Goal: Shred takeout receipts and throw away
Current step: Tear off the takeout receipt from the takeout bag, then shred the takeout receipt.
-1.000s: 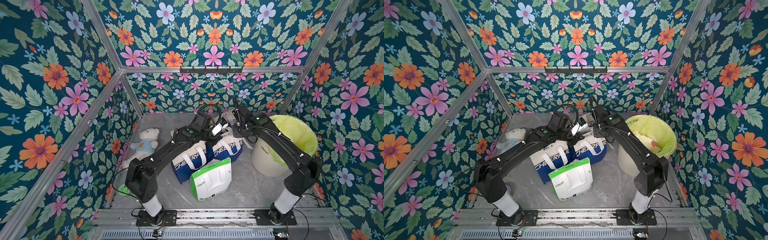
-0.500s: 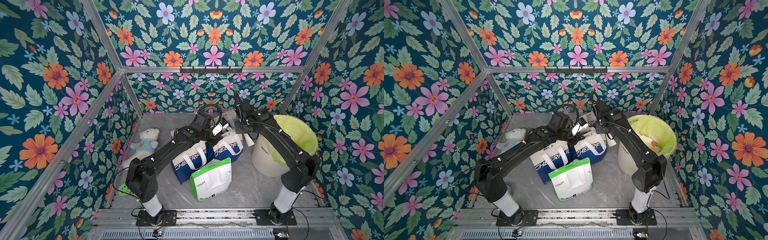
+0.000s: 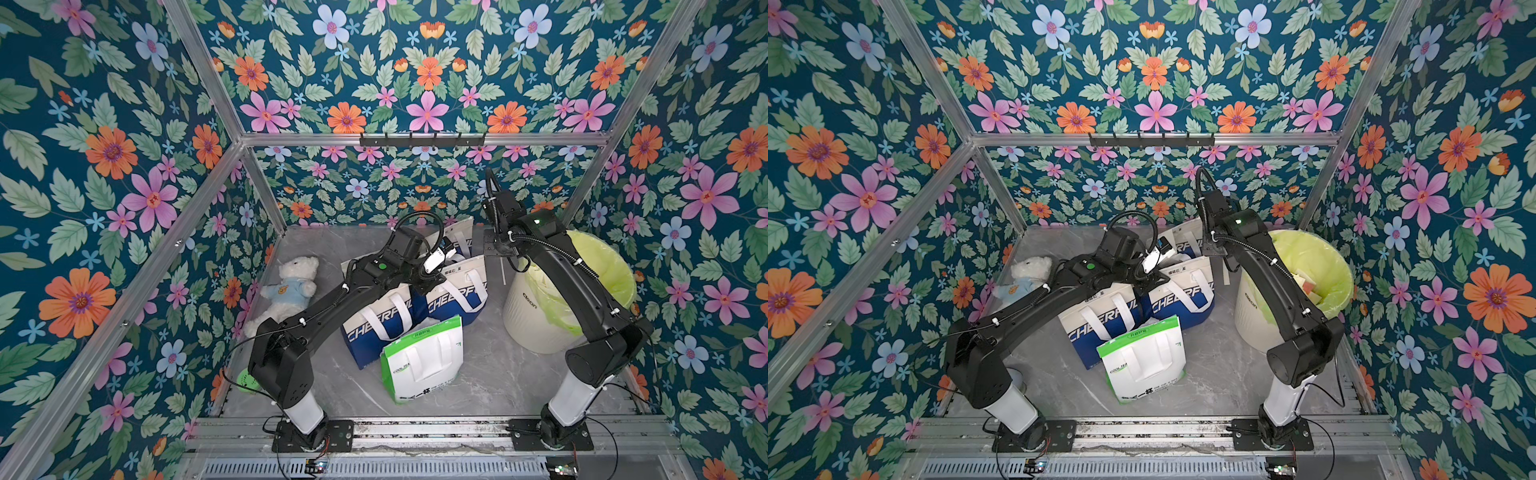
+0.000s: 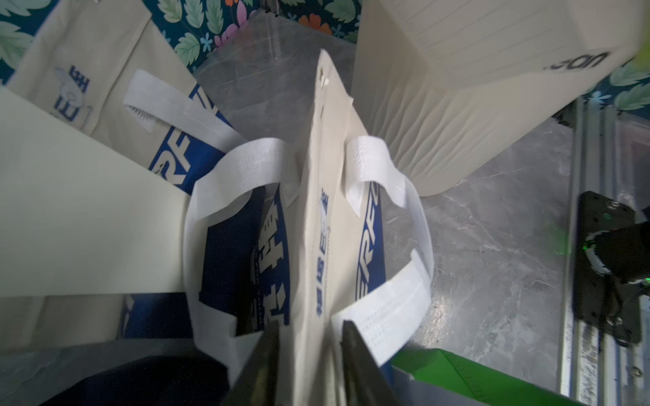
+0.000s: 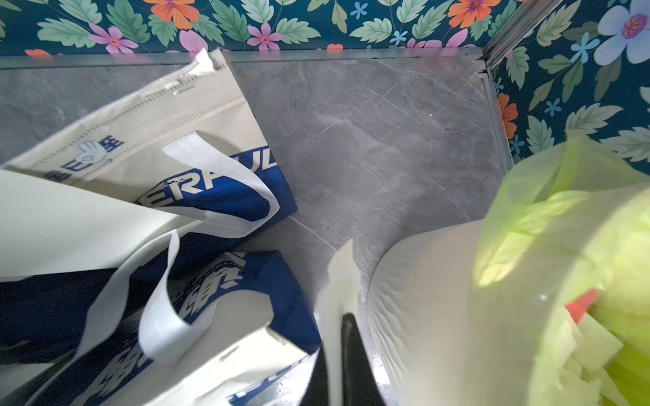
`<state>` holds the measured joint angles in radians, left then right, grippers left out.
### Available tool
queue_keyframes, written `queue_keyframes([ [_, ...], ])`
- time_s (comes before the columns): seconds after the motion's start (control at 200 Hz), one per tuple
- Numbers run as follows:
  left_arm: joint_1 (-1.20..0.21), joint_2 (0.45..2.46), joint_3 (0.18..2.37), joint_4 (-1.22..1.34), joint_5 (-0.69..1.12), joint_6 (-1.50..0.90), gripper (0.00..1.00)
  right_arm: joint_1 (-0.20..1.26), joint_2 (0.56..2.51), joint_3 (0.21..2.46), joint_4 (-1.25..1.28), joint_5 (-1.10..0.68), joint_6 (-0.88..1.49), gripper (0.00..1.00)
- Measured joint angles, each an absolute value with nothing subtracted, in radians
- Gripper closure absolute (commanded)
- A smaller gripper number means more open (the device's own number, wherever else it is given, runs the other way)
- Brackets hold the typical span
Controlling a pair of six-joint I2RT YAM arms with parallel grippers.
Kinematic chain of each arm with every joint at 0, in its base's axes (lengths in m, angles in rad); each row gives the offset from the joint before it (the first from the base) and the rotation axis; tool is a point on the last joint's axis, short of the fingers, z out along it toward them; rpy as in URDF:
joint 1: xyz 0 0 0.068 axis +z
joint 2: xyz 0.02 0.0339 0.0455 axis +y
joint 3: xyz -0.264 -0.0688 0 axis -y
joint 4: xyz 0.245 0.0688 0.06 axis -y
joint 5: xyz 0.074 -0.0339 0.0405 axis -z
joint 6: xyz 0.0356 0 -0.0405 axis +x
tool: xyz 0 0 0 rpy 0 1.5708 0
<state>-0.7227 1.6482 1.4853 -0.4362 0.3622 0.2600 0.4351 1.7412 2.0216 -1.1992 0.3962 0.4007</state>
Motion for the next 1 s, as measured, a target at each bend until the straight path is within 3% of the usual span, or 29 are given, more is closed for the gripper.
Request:
queue_keyframes([
  [0.03,-0.722,1.637,1.477,-0.434,0.344,0.26,0.01,0.435,1.734,2.028,-1.21,0.397,0.414,1.0],
  [0.335,-0.767,1.468,1.401,-0.28,0.283,0.234,0.01,0.462,1.674,2.102,-1.328,0.434,0.545,1.0],
  [0.51,-0.934,1.474,1.443,-0.217,0.278,0.231,0.26,0.532,1.673,2.143,-1.371,0.458,0.617,1.0],
  [1.0,-1.152,1.534,1.423,0.014,0.073,0.044,0.11,0.546,1.612,2.157,-1.452,0.468,0.759,1.0],
])
